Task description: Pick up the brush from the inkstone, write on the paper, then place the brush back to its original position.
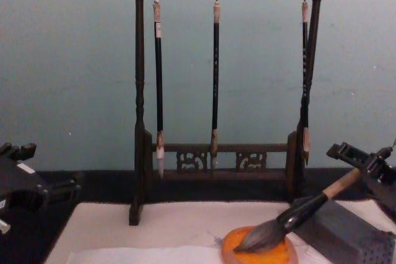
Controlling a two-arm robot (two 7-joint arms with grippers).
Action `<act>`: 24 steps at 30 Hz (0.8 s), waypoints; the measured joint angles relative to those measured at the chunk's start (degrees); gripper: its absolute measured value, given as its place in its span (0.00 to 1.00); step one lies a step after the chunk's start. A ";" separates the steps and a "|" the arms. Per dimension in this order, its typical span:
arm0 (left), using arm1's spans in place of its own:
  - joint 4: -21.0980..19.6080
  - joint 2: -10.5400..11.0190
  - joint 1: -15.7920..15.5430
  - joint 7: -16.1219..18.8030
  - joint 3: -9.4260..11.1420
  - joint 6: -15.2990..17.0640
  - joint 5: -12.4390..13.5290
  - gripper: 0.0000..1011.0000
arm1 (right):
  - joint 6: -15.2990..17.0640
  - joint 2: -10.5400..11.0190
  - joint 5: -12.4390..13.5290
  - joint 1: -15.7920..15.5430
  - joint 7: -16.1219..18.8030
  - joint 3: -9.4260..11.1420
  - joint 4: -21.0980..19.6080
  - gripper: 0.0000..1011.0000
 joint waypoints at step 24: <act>0.00 0.00 0.00 0.00 0.00 0.00 0.00 0.99 | 0.08 0.00 0.01 -0.06 0.05 0.05 -0.07 0.24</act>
